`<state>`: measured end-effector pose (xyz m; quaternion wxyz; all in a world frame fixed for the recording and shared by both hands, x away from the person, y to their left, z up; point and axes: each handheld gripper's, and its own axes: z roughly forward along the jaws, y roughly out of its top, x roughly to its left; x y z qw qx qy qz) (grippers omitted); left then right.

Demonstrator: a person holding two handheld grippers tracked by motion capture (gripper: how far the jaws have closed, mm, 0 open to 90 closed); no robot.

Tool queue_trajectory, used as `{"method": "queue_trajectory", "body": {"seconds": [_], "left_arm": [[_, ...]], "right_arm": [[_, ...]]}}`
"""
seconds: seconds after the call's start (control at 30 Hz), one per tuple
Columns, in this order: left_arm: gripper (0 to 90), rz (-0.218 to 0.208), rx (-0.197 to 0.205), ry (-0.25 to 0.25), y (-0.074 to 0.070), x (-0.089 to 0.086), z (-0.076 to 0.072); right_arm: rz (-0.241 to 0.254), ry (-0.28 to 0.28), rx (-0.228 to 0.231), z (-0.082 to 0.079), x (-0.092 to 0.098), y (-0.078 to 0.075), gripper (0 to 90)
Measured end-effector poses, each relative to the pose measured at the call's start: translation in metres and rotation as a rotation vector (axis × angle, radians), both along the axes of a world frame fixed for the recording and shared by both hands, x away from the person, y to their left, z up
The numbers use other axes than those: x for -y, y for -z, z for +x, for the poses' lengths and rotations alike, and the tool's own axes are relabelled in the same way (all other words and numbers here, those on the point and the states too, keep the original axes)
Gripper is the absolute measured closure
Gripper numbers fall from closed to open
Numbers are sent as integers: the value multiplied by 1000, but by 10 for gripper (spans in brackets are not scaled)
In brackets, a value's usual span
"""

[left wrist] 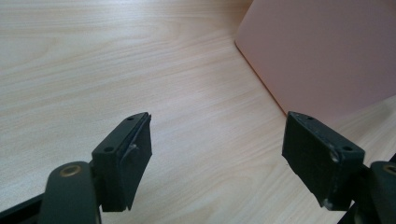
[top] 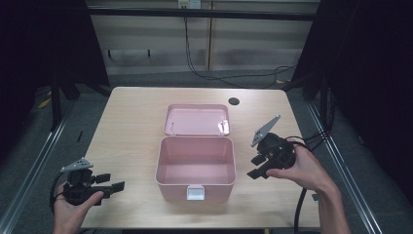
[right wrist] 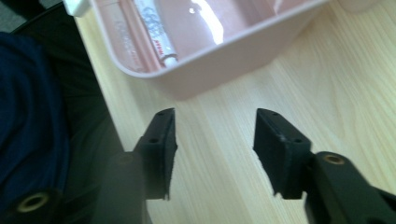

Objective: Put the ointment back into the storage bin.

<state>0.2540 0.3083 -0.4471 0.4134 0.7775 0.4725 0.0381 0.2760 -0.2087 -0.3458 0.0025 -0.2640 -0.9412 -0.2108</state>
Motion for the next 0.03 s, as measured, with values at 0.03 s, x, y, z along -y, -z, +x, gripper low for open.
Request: {"method": "queue_trajectory", "body": {"seconds": [0.03], "left_arm": [[240,-1,-1,2,0,0,0]], "right_arm": [[5,14,2,0,2,3,454]]}}
